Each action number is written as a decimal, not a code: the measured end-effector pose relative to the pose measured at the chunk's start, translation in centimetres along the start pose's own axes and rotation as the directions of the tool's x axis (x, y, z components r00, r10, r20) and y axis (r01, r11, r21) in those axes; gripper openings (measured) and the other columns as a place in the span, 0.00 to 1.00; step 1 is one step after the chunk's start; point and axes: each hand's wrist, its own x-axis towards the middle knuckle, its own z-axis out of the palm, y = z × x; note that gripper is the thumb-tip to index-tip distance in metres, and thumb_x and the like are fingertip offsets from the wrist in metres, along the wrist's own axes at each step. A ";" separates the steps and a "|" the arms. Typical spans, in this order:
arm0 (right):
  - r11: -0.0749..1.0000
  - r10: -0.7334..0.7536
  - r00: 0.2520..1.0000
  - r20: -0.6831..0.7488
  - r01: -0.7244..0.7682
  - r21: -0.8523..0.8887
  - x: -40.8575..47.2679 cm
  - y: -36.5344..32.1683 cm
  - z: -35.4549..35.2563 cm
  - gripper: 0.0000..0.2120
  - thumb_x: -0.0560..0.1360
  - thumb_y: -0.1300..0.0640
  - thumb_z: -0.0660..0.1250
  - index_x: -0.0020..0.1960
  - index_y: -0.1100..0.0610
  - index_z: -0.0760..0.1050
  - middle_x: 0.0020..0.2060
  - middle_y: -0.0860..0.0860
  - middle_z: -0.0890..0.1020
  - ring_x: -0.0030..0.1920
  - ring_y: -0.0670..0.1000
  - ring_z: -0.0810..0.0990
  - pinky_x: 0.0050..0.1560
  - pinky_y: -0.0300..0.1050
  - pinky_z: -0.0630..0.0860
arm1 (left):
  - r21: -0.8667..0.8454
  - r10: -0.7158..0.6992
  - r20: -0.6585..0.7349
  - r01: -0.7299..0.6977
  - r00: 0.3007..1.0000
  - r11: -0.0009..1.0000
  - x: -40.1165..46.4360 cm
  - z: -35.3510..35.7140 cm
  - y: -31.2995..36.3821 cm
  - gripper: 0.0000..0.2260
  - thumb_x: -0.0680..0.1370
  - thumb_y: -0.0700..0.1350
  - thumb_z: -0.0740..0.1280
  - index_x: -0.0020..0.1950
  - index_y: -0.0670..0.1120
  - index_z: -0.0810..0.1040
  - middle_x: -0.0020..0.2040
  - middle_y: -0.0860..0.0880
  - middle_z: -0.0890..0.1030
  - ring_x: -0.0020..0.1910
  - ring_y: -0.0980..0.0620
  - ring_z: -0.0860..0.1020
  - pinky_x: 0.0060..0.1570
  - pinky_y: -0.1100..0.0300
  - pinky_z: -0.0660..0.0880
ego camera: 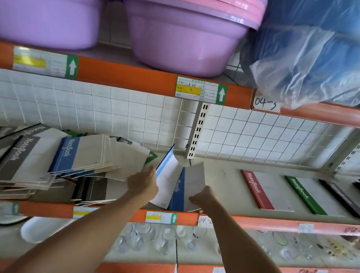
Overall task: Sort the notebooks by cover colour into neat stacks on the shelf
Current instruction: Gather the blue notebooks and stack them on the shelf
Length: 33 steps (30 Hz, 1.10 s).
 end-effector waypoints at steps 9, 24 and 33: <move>0.993 -0.036 0.951 -0.307 0.070 0.099 -5.5 2.9 -4.8 0.17 0.73 0.68 0.55 0.60 0.57 0.67 0.47 0.57 0.79 0.46 0.60 0.77 0.44 0.47 0.71 | -0.191 0.076 -0.092 -0.093 0.993 0.977 -0.1 0.3 5.0 0.17 0.78 0.35 0.57 0.66 0.43 0.64 0.49 0.41 0.80 0.49 0.39 0.79 0.41 0.52 0.72; 0.902 0.133 0.897 -0.421 0.067 0.427 -5.2 14.7 -16.6 0.11 0.72 0.64 0.59 0.54 0.55 0.71 0.40 0.54 0.79 0.36 0.55 0.79 0.26 0.44 0.77 | -0.328 0.002 0.025 0.006 1.000 0.945 -1.7 1.7 21.1 0.10 0.78 0.45 0.62 0.59 0.47 0.72 0.56 0.43 0.80 0.55 0.40 0.79 0.47 0.54 0.73; 0.877 0.136 0.896 -0.422 0.089 0.472 -1.8 24.1 -24.9 0.12 0.71 0.59 0.59 0.54 0.54 0.72 0.43 0.55 0.80 0.40 0.60 0.82 0.31 0.57 0.82 | -0.344 -0.005 -0.001 0.005 1.000 0.939 -3.5 4.2 33.9 0.11 0.80 0.45 0.59 0.62 0.47 0.72 0.57 0.42 0.79 0.56 0.40 0.78 0.49 0.53 0.73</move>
